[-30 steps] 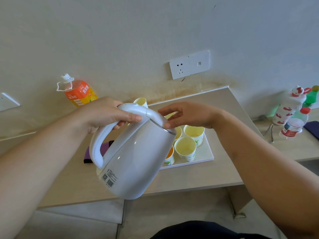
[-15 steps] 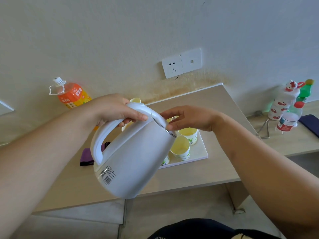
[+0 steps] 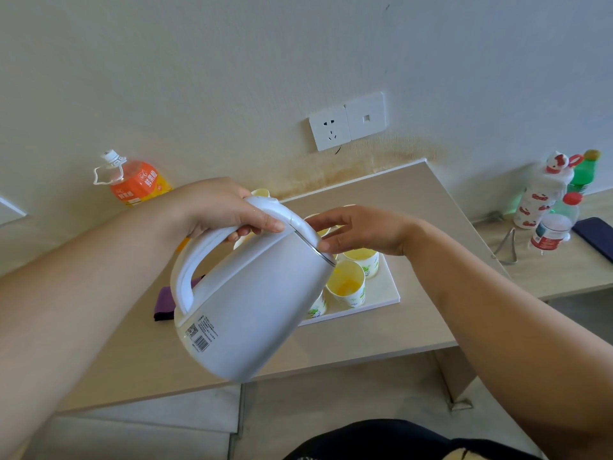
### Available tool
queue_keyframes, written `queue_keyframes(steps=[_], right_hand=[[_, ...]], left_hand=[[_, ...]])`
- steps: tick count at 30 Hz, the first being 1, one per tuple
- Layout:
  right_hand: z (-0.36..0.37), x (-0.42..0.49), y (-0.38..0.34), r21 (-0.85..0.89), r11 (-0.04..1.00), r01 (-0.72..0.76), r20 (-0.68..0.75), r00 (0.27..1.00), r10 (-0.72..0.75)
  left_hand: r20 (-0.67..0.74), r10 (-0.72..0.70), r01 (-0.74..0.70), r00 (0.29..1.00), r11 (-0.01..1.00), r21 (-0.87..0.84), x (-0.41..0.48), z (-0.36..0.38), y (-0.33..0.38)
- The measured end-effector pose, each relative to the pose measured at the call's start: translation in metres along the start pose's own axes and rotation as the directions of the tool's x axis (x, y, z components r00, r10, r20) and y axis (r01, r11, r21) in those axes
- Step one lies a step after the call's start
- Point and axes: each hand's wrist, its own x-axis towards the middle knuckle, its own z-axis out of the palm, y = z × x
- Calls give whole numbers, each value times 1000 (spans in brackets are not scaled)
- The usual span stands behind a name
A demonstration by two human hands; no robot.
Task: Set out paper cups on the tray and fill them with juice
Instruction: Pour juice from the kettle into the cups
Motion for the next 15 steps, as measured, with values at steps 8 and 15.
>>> queue_keyframes(steps=[8,15], right_hand=[[3,1,-1,18,1000,20,-10,1000,-20],[5,5,-3,42,999,35,-29,999,-34]], left_hand=[[6,9,-9,1000,999,36,-3,-4,2],[-5,22,-21,1000,997,70,-8,-10,4]])
